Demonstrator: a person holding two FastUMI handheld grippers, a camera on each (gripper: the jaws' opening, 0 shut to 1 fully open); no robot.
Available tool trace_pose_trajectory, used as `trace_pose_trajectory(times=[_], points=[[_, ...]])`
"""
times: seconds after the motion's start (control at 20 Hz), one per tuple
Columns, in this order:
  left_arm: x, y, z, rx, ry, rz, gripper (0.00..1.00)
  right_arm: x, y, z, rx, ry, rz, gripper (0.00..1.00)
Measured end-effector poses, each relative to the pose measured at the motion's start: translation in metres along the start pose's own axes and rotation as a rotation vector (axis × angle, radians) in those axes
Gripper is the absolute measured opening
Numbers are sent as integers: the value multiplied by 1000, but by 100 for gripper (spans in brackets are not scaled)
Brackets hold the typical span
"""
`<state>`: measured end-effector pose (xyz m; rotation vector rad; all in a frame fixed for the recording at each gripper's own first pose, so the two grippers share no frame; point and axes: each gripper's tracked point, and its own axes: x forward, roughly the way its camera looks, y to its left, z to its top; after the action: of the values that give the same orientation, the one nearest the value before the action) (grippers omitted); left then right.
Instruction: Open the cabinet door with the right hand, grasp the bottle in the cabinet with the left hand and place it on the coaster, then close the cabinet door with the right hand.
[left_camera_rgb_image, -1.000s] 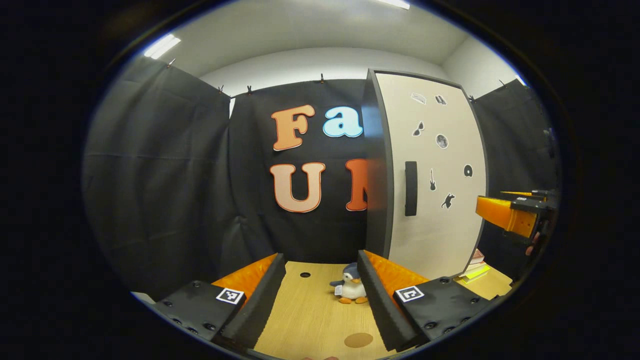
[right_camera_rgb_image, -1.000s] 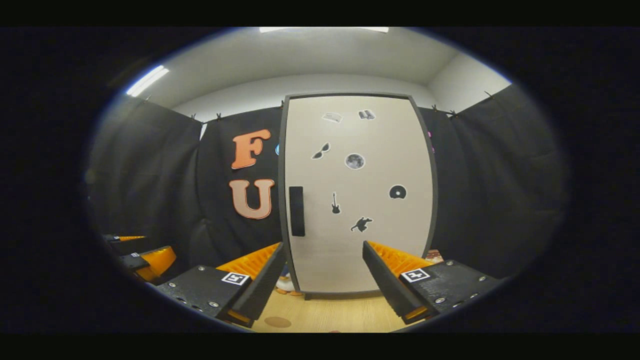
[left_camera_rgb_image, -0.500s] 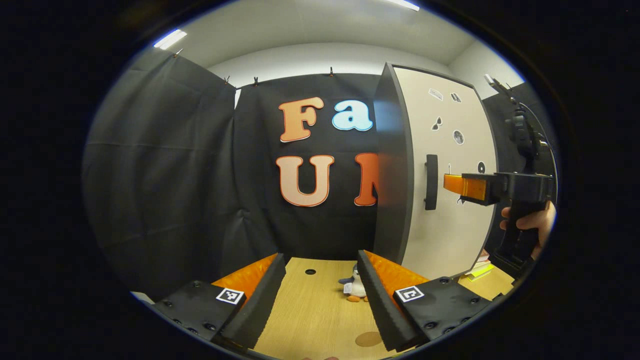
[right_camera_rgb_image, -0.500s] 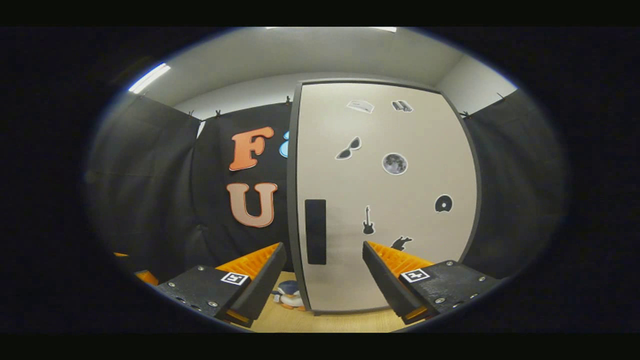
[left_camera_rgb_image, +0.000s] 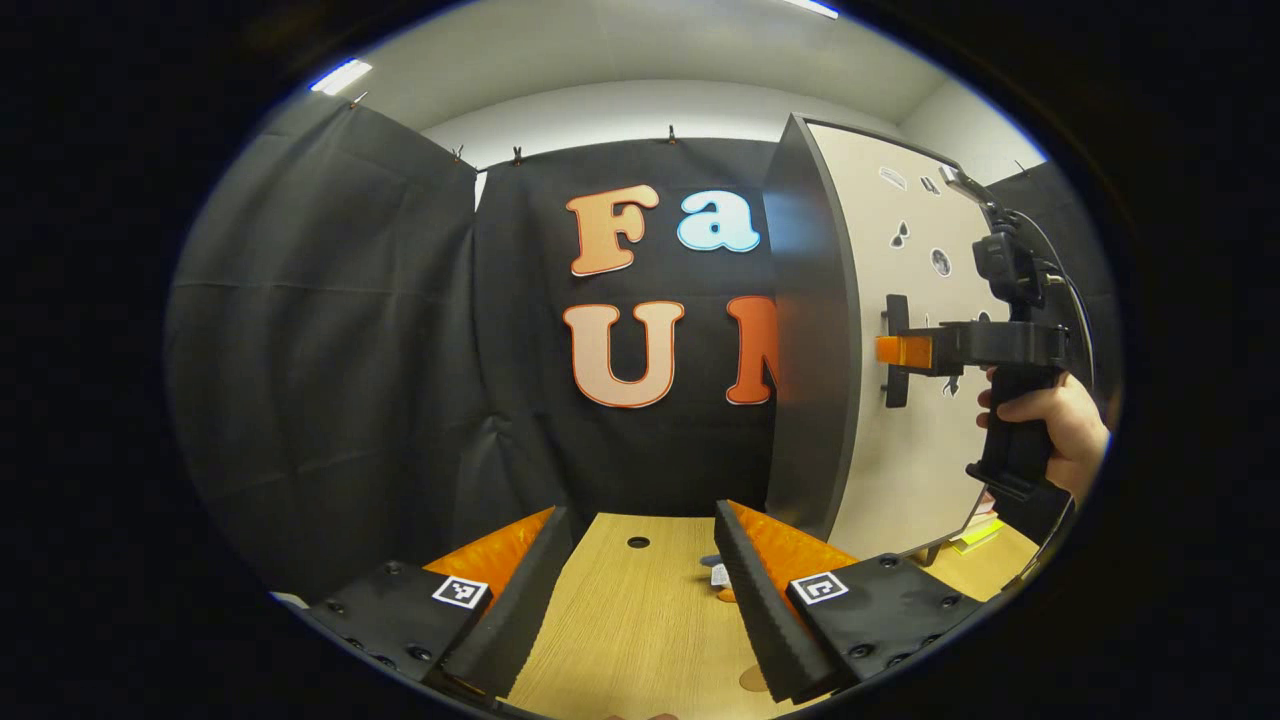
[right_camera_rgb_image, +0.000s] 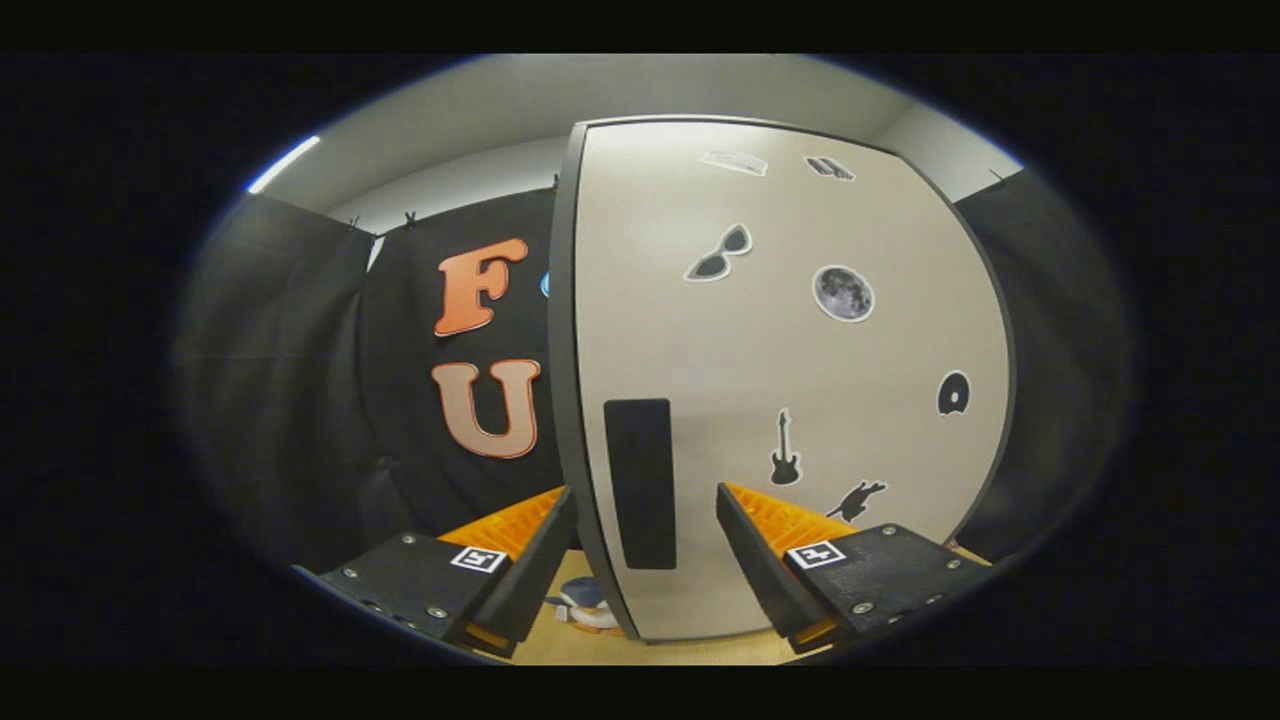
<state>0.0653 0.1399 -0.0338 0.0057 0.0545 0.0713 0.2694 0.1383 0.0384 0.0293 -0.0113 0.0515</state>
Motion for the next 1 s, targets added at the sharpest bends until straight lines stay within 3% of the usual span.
trace_pose_trajectory(times=[0.2, 0.35, 0.7, 0.85, 1.0], points=[[6, 6, -4, -1, 7, -2, 94, 14, -4, -7, 13, 17, -30, 65], [5, 5, -7, -6, 12, -5, 94, 17, -1, -10, 24, 27, -20, 37], [8, -13, -4, -7, 12, -16, 94, 5, -2, -11, 38, 52, 37, 21], [8, -26, 3, 4, 7, -13, 94, -9, -2, -10, 58, 45, 70, 20], [-22, -41, 8, 13, 0, -11, 94, -15, -9, -9, 69, 35, 66, 20]])
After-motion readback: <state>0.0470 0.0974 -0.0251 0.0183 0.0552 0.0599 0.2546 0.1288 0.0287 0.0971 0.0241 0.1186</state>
